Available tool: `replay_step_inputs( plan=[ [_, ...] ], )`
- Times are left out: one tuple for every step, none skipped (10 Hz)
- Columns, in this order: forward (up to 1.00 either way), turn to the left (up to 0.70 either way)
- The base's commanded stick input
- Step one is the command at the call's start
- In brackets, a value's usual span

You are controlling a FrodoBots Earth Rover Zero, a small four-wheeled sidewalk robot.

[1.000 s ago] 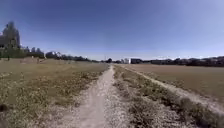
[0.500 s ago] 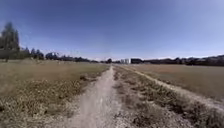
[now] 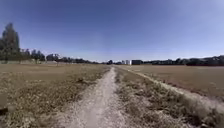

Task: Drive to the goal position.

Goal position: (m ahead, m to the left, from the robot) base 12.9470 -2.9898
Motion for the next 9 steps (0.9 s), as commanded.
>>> replay_step_inputs(
  plan=[
    [0.7, 0.0],
    [0.7, 0.0],
    [0.7, 0.0],
    [0.7, 0.0],
    [0.7, 0.0],
    [0.7, 0.0],
    [0.7, 0.0],
    [0.7, 0.0],
    [0.7, 0.0]
  ],
)
